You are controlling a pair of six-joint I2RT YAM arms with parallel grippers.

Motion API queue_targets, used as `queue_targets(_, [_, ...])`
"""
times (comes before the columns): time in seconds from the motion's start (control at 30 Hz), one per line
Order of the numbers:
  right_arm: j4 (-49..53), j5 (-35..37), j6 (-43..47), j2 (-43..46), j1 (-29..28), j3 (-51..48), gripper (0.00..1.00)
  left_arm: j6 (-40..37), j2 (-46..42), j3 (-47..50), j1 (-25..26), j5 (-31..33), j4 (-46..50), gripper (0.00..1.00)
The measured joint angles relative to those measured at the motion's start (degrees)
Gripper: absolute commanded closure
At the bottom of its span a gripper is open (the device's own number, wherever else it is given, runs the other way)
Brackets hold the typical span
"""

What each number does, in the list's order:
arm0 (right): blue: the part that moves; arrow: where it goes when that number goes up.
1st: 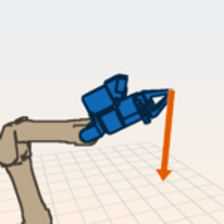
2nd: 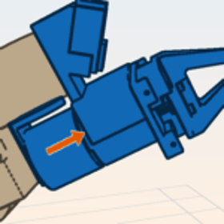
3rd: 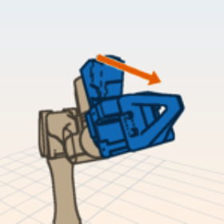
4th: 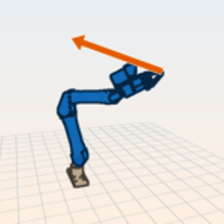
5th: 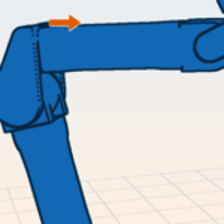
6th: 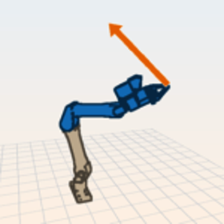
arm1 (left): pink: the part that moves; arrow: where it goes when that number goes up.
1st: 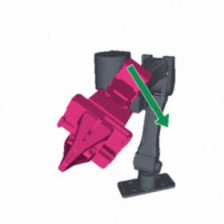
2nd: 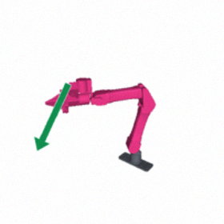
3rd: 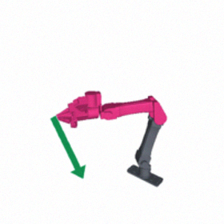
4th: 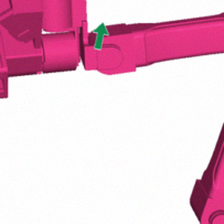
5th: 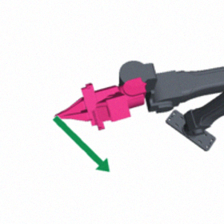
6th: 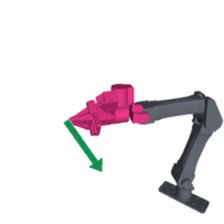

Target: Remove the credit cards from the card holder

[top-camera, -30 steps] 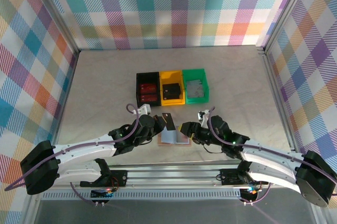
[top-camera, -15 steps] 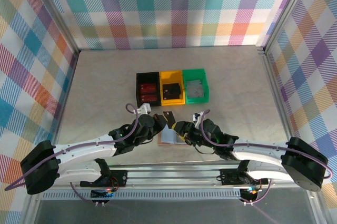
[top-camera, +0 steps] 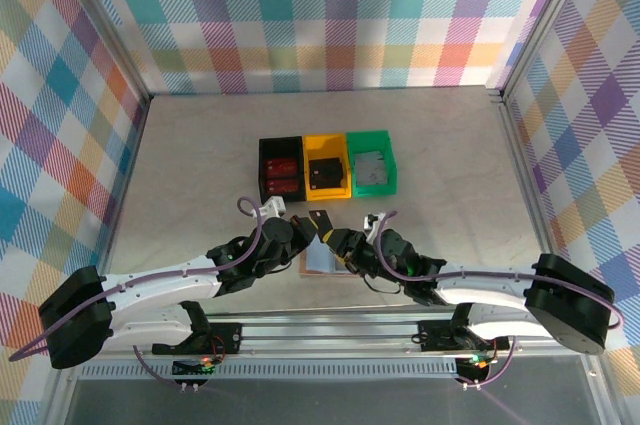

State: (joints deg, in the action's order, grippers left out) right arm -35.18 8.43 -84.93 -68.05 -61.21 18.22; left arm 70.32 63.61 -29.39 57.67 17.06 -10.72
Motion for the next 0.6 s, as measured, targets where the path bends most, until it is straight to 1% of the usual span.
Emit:
queue_targets(0.17, [0.04, 1.66, -1.68, -0.13, -0.87, 0.00, 0.54, 0.44, -0.09, 0.00, 0.00, 0.20, 0.00, 1.00])
queue_targets(0.43, [0.04, 5.18, -2.75, -0.11, -1.18, 0.37, 0.60, 1.31, -0.11, 1.22, 0.00, 0.20, -1.49, 1.00])
queue_targets(0.6, [0.00, 5.90, -2.75, -0.94, -1.46, 1.51, 0.61, 2.12, -0.63, 1.73, 0.00, 0.63, -2.08, 1.00])
